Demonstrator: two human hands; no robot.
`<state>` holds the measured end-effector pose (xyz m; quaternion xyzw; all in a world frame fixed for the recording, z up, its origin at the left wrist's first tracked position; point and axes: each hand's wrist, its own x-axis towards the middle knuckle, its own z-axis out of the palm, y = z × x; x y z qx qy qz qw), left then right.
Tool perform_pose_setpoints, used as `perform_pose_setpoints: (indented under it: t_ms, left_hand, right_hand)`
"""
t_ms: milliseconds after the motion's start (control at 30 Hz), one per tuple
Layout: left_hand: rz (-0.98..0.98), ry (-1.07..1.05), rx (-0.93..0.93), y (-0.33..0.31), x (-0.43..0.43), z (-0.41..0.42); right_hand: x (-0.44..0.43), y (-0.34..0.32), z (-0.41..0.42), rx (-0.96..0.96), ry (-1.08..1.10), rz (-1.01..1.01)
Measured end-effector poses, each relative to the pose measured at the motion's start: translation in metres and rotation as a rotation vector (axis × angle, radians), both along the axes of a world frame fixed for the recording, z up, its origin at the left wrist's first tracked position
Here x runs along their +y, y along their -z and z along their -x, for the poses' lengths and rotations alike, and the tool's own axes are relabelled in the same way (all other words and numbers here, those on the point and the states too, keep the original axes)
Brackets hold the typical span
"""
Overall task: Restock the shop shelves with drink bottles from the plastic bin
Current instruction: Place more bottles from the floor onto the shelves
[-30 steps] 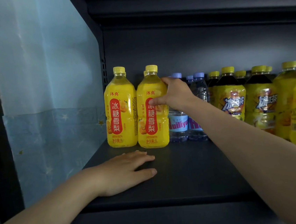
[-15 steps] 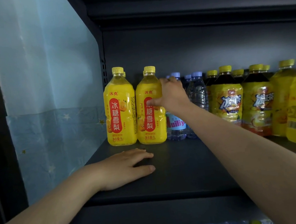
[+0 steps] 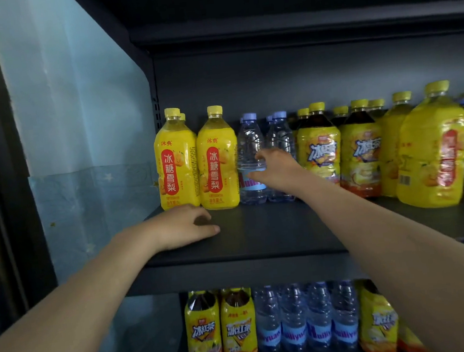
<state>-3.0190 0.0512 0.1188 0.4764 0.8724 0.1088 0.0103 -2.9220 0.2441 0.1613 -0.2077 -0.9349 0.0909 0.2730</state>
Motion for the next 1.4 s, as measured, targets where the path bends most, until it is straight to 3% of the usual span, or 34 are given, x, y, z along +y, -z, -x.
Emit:
perform_pose_setpoints:
  t_ms: [333,800,1067,1400]
  left_hand:
    - [-0.105,-0.209,0.144,-0.033,0.032,-0.107]
    - [-0.131,-0.396,0.166,-0.011,0.067,-0.302]
    - [-0.205,-0.414,0.24,0.007,0.056,-0.371]
    - [-0.133,-0.443,0.154,0.057,0.026,-0.441]
  right_hand:
    - [0.048,0.013,-0.138,-0.272,0.028,-0.005]
    - [0.117,0.028,-0.294,-0.221,-0.15,0.025]
    - [0.098,0.054,-0.348,-0.161,-0.179,0.065]
    - [0.065,0.1,-0.42,-0.284,-0.166,0.075]
